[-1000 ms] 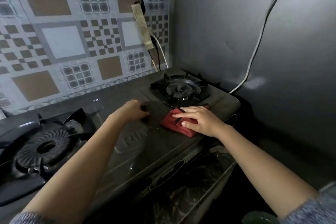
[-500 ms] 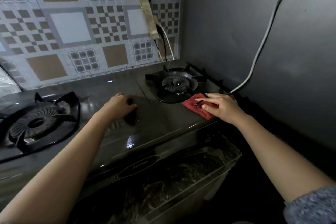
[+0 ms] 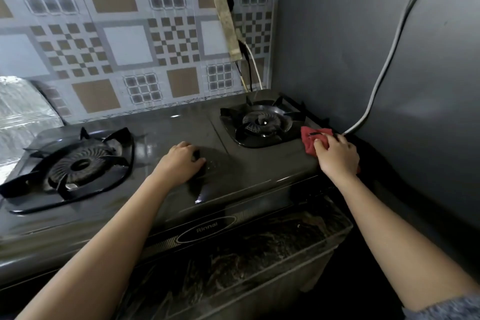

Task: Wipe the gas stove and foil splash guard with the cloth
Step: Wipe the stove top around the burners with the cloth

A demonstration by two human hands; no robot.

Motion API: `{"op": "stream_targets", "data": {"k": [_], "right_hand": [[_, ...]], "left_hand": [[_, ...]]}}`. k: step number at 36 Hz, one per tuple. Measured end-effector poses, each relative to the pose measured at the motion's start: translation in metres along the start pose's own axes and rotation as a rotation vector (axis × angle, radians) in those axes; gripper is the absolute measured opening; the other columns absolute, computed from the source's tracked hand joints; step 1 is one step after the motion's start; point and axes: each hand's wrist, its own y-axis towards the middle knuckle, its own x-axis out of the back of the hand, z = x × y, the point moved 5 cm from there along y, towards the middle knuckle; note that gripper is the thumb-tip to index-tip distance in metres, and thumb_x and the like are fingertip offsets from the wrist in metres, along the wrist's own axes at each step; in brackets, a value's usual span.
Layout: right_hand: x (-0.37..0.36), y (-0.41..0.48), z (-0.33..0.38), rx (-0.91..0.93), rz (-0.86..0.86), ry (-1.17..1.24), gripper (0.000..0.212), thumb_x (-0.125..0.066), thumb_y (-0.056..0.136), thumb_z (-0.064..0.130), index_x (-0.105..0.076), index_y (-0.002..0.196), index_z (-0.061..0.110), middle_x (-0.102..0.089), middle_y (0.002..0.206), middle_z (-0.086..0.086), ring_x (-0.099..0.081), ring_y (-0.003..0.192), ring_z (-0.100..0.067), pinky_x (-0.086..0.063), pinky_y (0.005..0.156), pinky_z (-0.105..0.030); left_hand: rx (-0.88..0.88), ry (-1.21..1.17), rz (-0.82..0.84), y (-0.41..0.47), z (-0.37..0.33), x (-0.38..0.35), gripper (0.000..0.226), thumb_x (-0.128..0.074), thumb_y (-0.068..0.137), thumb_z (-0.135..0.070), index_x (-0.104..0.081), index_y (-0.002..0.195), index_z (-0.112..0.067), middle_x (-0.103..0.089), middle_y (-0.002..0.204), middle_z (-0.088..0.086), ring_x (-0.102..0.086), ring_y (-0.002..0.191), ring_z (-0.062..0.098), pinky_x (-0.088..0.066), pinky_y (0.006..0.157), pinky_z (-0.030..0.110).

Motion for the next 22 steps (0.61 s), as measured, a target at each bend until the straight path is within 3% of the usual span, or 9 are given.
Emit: {"op": "stream_targets", "data": {"k": [4, 9, 15, 19, 22], "right_hand": [[-0.005, -0.022, 0.009, -0.114, -0.016, 0.055, 0.049, -0.033, 0.095, 0.044, -0.044, 0.135, 0.019, -0.028, 0.151, -0.009, -0.018, 0.137, -0.035, -0.018, 0.112, -0.049], [-0.017, -0.048, 0.036, -0.147, 0.003, 0.075, 0.052, -0.034, 0.095, 0.043, -0.041, 0.137, 0.015, -0.024, 0.151, -0.016, -0.01, 0.142, -0.035, -0.002, 0.115, -0.046], [-0.026, -0.095, 0.08, -0.188, 0.062, 0.072, 0.052, -0.033, 0.096, 0.041, -0.032, 0.142, 0.017, -0.014, 0.155, -0.013, -0.001, 0.142, -0.038, -0.002, 0.115, -0.047], [-0.03, -0.118, 0.104, -0.184, 0.117, 0.034, 0.053, -0.03, 0.096, 0.043, -0.028, 0.144, 0.019, -0.01, 0.156, -0.011, 0.002, 0.142, -0.039, -0.004, 0.115, -0.05], [-0.036, -0.136, 0.121, -0.159, 0.138, 0.02, 0.053, -0.03, 0.096, 0.043, -0.028, 0.143, 0.02, -0.011, 0.156, -0.011, 0.002, 0.143, -0.038, -0.003, 0.116, -0.05]], "left_hand": [[-0.008, 0.012, 0.017, -0.017, 0.004, 0.002, 0.044, -0.052, 0.089, -0.039, -0.052, 0.127, -0.015, -0.049, 0.129, 0.011, -0.046, 0.121, 0.031, -0.041, 0.1, 0.045], [-0.028, -0.009, 0.016, -0.044, 0.019, 0.008, 0.049, -0.05, 0.088, -0.049, -0.053, 0.125, -0.018, -0.052, 0.127, 0.008, -0.049, 0.118, 0.029, -0.042, 0.099, 0.043], [-0.121, 0.01, 0.089, -0.09, 0.036, 0.02, 0.084, -0.051, 0.072, -0.073, -0.04, 0.138, -0.022, -0.041, 0.144, -0.001, -0.04, 0.131, 0.021, -0.034, 0.108, 0.039], [-0.159, 0.066, 0.064, -0.117, 0.051, 0.024, 0.097, -0.057, 0.064, -0.077, -0.034, 0.141, -0.023, -0.037, 0.147, -0.003, -0.036, 0.134, 0.019, -0.03, 0.109, 0.036], [-0.157, 0.098, 0.003, -0.133, 0.066, 0.023, 0.093, -0.059, 0.068, -0.07, -0.031, 0.143, -0.021, -0.032, 0.151, -0.003, -0.03, 0.138, 0.017, -0.023, 0.112, 0.034]]}}
